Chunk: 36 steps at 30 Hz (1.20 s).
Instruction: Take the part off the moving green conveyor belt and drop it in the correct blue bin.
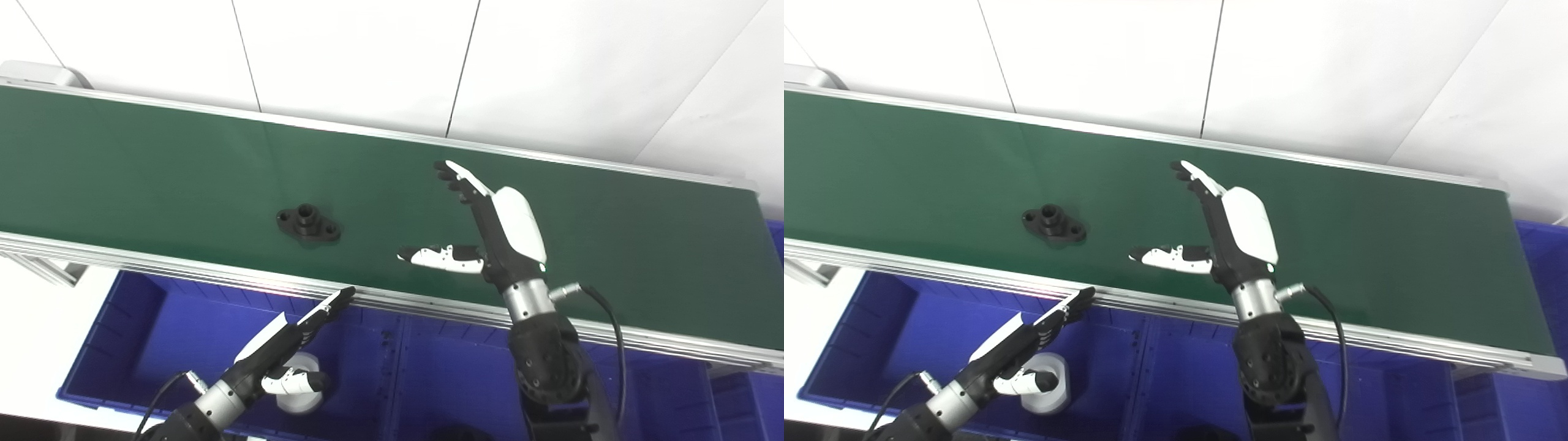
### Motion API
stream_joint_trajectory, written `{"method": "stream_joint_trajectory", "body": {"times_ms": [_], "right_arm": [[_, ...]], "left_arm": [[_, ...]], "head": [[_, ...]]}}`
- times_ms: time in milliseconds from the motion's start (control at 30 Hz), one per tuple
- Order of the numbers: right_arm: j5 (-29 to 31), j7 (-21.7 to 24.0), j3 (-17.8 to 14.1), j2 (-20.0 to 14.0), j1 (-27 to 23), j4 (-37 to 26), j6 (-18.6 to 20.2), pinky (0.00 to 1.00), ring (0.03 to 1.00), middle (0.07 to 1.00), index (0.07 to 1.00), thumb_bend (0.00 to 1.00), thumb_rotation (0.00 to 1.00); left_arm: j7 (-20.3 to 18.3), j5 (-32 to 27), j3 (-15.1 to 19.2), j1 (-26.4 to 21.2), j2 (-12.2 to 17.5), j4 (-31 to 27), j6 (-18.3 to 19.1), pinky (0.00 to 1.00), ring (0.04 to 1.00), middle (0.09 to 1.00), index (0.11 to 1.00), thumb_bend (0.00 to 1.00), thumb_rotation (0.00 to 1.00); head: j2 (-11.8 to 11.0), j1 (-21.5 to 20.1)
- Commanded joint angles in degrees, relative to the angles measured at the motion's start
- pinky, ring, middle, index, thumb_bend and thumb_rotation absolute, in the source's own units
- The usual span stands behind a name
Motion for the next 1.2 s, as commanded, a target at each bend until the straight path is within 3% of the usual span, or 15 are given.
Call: {"method": "stream_joint_trajectory", "body": {"times_ms": [0,400,533,767,900,1167], "right_arm": [[-0.4,-0.1,0.3,0.1,-2.1,-0.3,0.5,0.75,0.802,0.821,0.854,0.78,0.42],[0.2,-0.6,1.8,-0.8,-8.1,9.5,0.1,0.72,0.774,0.805,0.843,0.77,0.39],[-1.3,-0.7,3.4,-1.4,-10.5,13.1,0.3,0.74,0.784,0.812,0.85,0.79,0.42],[-2.7,-2.2,6.4,-1.9,-12.6,17.9,-0.7,0.77,0.775,0.797,0.835,0.78,0.4],[-3.0,-3.8,7.8,-2.1,-13.6,20.6,-1.5,0.77,0.772,0.795,0.829,0.78,0.36],[-4.6,-4.5,10.8,-2.2,-16.1,25.1,-0.8,0.78,0.776,0.798,0.834,0.77,0.38]], "left_arm": [[0.0,-0.1,0.0,0.1,1.3,-2.3,-2.2,0.98,0.992,1.0,1.0,0.85,0.8],[-1.6,-1.2,-0.4,2.6,1.4,-4.3,-2.2,0.98,0.997,1.0,1.0,0.87,0.77],[-1.0,1.9,-1.9,1.9,2.4,-4.7,-2.2,0.98,0.996,1.0,1.0,0.89,0.8],[-0.9,0.9,-3.2,1.2,2.5,-4.2,-2.2,0.98,0.993,1.0,1.0,0.89,0.77],[-0.5,0.7,-3.1,1.3,2.3,-4.3,-2.2,0.97,0.993,1.0,1.0,0.9,0.78],[-1.6,-1.9,-1.8,2.3,1.2,-4.4,-2.2,0.95,0.984,1.0,1.0,0.91,0.77]], "head": [[-0.1,0.0],[0.0,1.0],[0.1,1.4],[0.4,2.2],[0.4,2.5],[0.5,2.7]]}}
